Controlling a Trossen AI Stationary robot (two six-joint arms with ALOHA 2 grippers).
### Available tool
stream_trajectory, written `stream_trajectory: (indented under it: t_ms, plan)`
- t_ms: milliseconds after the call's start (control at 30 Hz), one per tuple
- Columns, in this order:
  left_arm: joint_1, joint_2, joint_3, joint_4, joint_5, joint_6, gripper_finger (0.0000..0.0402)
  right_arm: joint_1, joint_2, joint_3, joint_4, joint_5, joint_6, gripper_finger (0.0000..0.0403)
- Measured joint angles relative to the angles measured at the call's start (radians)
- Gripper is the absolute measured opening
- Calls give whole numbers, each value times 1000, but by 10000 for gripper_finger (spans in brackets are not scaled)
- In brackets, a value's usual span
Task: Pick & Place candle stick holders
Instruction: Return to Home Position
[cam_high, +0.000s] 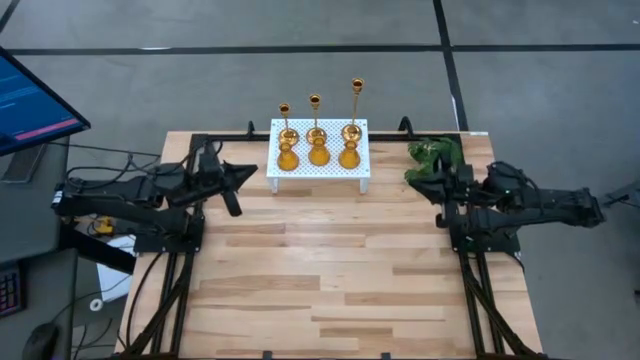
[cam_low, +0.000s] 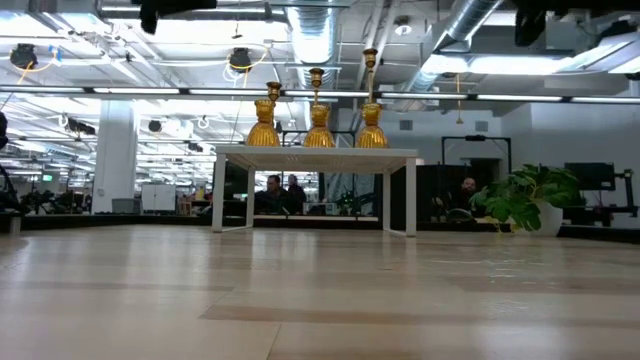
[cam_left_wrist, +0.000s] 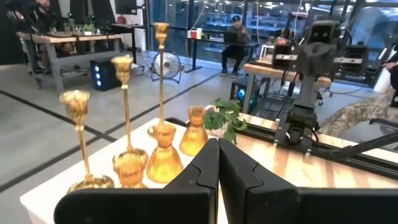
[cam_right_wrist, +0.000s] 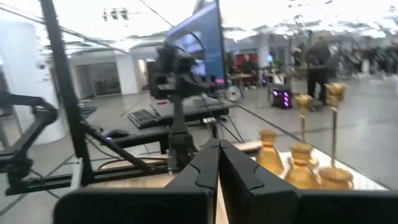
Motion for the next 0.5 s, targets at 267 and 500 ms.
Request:
stream_trajectory:
  t_ms: [267, 500]
  plan:
    - [0, -195, -151, 7, 0, -77, 3, 46, -103, 0, -140, 91, -40, 1]
    - [0, -353, -213, 15, -6, -78, 3, 45, -295, -130, -81, 112, -52, 0]
